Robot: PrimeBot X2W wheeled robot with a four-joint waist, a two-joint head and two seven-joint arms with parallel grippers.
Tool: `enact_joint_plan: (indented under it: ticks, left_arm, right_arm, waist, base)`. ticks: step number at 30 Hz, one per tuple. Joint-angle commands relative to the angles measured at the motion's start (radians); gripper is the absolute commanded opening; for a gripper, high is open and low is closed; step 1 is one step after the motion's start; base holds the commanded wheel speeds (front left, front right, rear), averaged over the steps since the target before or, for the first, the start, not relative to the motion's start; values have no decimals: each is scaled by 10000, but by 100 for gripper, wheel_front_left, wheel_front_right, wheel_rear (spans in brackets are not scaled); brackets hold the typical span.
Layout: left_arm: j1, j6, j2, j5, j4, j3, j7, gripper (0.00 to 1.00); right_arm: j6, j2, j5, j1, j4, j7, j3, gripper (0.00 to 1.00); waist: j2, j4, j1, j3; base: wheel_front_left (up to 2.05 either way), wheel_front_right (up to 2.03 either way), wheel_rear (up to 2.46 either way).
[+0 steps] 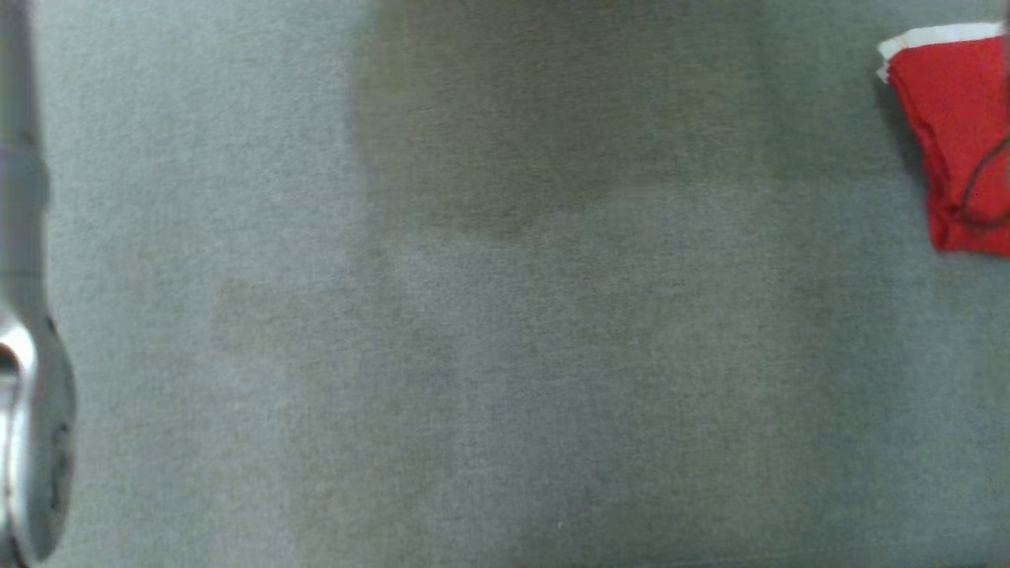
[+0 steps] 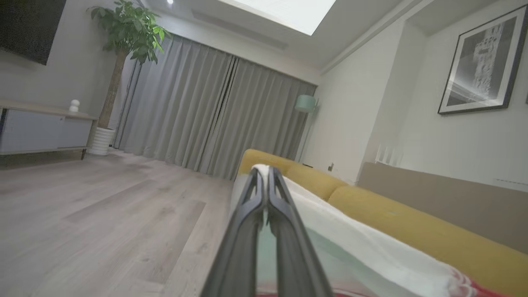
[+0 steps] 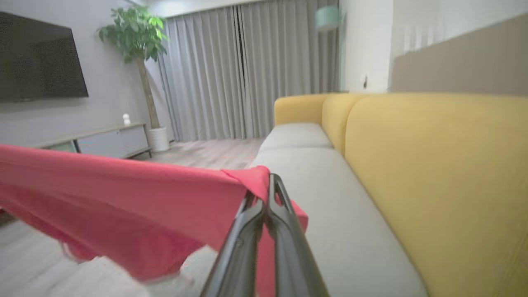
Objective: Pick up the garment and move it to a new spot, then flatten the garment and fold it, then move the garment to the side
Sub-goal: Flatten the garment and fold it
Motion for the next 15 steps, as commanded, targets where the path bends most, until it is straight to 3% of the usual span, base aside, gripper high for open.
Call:
enact_joint_plan:
  ticks: [1,7,15]
  left_arm:
    - [-148,-102,484,74,-54,143,-156,0]
    - [1774,-798,-96,-143,1260,-358,-538,0]
    - [4838,-1120,-293,-355,1346,-1023,-606,0]
  right_arm:
    - [-7,47,126,112,3,-111,85,0]
    - [-7,-147,1194,1760,1729,482,966,0]
    - [-7,-420,2630,3835,1944,1940,2142,0]
  waist:
    - [1,91,-5,56]
    - [1,314,-5,-201]
    - [1,334,-5,-999]
  base:
    - [0,0,0]
    - [0,0,0]
    - [0,0,0]
